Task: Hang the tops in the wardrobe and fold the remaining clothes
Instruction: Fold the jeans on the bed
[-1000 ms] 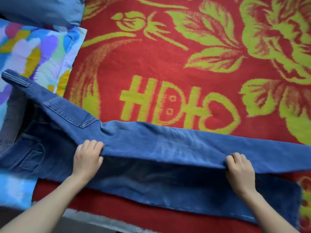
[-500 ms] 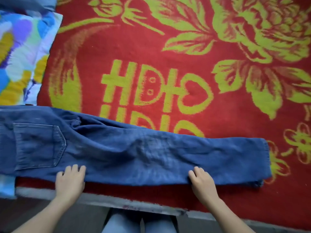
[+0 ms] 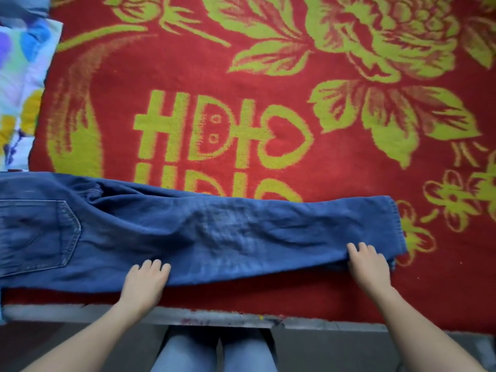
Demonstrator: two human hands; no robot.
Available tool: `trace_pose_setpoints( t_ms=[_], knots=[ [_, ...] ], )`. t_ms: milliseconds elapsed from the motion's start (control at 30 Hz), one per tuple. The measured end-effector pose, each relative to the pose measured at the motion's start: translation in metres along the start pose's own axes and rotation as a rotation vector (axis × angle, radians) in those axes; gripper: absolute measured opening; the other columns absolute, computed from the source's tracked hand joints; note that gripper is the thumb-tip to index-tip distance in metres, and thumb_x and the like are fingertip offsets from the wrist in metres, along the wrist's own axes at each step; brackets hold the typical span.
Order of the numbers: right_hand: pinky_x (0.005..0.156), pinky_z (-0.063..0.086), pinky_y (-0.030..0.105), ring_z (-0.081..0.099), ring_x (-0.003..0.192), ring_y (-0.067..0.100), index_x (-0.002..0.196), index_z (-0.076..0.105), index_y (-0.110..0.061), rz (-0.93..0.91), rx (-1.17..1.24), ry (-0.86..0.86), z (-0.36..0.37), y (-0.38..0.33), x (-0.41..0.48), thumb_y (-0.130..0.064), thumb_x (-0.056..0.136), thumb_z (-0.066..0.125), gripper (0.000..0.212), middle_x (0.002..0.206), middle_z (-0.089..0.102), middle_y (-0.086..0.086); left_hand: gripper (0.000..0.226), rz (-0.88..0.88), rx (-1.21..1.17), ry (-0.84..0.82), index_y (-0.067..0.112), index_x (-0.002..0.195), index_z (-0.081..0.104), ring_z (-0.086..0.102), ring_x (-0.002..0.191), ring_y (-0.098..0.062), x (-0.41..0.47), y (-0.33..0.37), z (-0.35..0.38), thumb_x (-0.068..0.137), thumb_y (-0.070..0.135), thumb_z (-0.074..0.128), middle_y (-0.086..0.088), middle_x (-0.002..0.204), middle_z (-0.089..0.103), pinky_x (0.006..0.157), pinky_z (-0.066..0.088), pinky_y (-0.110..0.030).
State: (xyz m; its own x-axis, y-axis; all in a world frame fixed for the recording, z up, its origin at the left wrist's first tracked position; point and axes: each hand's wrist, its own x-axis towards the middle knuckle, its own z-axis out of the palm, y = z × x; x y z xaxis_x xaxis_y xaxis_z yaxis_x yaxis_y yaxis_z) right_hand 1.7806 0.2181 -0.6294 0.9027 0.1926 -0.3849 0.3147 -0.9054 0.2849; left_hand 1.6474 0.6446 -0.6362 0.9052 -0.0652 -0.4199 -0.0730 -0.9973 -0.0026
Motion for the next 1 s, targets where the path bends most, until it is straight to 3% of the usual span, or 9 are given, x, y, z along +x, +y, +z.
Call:
trace_pose_setpoints(
  t_ms=[167, 300, 400, 467, 567, 633, 700, 800, 1000],
  knots=[
    [0.039, 0.040, 0.034, 0.051, 0.049, 0.032, 0.072, 0.059, -0.004, -0.182, 0.065, 0.319, 0.013, 0.025, -0.030, -0.006, 0.070, 0.045, 0.015, 0.058, 0.048, 0.011, 0.052, 0.004, -0.023, -0.052, 0.005, 0.053, 0.054, 0.046, 0.038, -0.029, 0.000, 0.002, 0.001, 0.012, -0.012, 0.080, -0.009, 0.046, 0.043, 0.036, 0.030, -0.026],
    [0.072, 0.049, 0.036, 0.060, 0.095, 0.030, 0.118, 0.059, -0.012, -0.161, 0.061, -0.236, 0.037, 0.031, -0.054, -0.028, 0.080, 0.066, 0.042, 0.107, 0.059, 0.012, 0.053, -0.013, -0.023, -0.117, 0.004, 0.056, 0.056, 0.047, 0.041, -0.031, -0.004, 0.009, 0.006, 0.013, -0.009, 0.083, -0.011, 0.051, 0.044, 0.037, 0.030, -0.027],
    [0.084, 0.044, 0.041, 0.053, 0.105, 0.036, 0.117, 0.057, -0.007, 0.252, 0.452, -0.131, 0.044, 0.031, -0.048, -0.026, 0.089, 0.060, 0.034, 0.112, 0.058, 0.018, 0.053, -0.068, 0.061, -0.285, 0.005, 0.081, 0.062, 0.058, 0.065, -0.032, -0.002, 0.019, 0.002, 0.040, 0.021, 0.090, -0.011, 0.075, 0.055, 0.049, 0.042, -0.036],
    [0.092, 0.039, 0.046, 0.048, 0.111, 0.044, 0.119, 0.052, 0.001, 0.742, 0.841, 0.055, 0.039, 0.029, -0.032, -0.020, 0.088, 0.063, 0.039, 0.116, 0.053, 0.030, 0.049, -0.180, 0.135, -0.351, 0.014, 0.114, 0.053, 0.054, 0.099, -0.025, -0.003, 0.022, 0.005, 0.079, 0.047, 0.064, -0.005, 0.107, 0.053, 0.073, 0.041, -0.034],
    [0.104, 0.037, 0.045, 0.043, 0.125, 0.037, 0.136, 0.032, -0.002, 1.433, 1.484, 0.117, 0.033, 0.030, -0.005, -0.024, 0.084, 0.067, 0.067, 0.138, 0.038, 0.027, 0.048, -0.251, 0.115, -0.342, 0.020, 0.124, 0.046, 0.049, 0.110, -0.020, -0.004, 0.032, 0.008, 0.090, 0.054, 0.043, 0.000, 0.117, 0.050, 0.081, 0.039, -0.031],
    [0.101, 0.043, 0.045, 0.048, 0.123, 0.029, 0.134, 0.034, -0.007, 1.671, 1.806, 0.173, 0.030, 0.034, 0.006, -0.019, 0.083, 0.069, 0.064, 0.142, 0.040, 0.017, 0.048, -0.274, 0.081, -0.312, 0.022, 0.127, 0.042, 0.048, 0.112, -0.019, -0.001, 0.042, 0.007, 0.091, 0.052, 0.042, 0.001, 0.119, 0.048, 0.082, 0.041, -0.030],
    [0.077, 0.057, 0.035, 0.059, 0.108, 0.023, 0.101, 0.053, -0.014, 1.705, 2.058, 0.196, 0.030, 0.040, 0.013, -0.008, 0.083, 0.068, 0.024, 0.135, 0.052, 0.009, 0.053, -0.316, 0.037, -0.274, 0.024, 0.136, 0.034, 0.044, 0.117, -0.018, 0.005, 0.049, 0.003, 0.091, 0.050, 0.041, 0.000, 0.130, 0.042, 0.086, 0.042, -0.028],
    [0.039, 0.051, 0.023, 0.060, 0.072, 0.015, 0.075, 0.048, -0.018, 1.611, 2.121, 0.268, 0.027, 0.064, 0.015, 0.005, 0.080, 0.064, 0.029, 0.125, 0.059, 0.007, 0.067, -0.320, 0.010, -0.269, 0.026, 0.149, 0.010, 0.033, 0.130, -0.021, 0.016, 0.053, -0.005, 0.093, 0.048, 0.039, -0.006, 0.152, 0.020, 0.093, 0.040, -0.029],
    [0.087, 0.052, 0.036, 0.057, 0.110, 0.020, 0.084, 0.052, -0.018, 1.574, 1.909, 0.366, 0.030, 0.112, 0.002, 0.000, 0.080, 0.066, 0.023, 0.130, 0.055, 0.012, 0.066, -0.315, -0.120, -0.313, 0.033, 0.150, 0.001, 0.016, 0.140, -0.024, 0.045, 0.051, -0.018, 0.095, 0.049, 0.035, -0.001, 0.157, 0.010, 0.104, 0.031, -0.034]
  ],
)
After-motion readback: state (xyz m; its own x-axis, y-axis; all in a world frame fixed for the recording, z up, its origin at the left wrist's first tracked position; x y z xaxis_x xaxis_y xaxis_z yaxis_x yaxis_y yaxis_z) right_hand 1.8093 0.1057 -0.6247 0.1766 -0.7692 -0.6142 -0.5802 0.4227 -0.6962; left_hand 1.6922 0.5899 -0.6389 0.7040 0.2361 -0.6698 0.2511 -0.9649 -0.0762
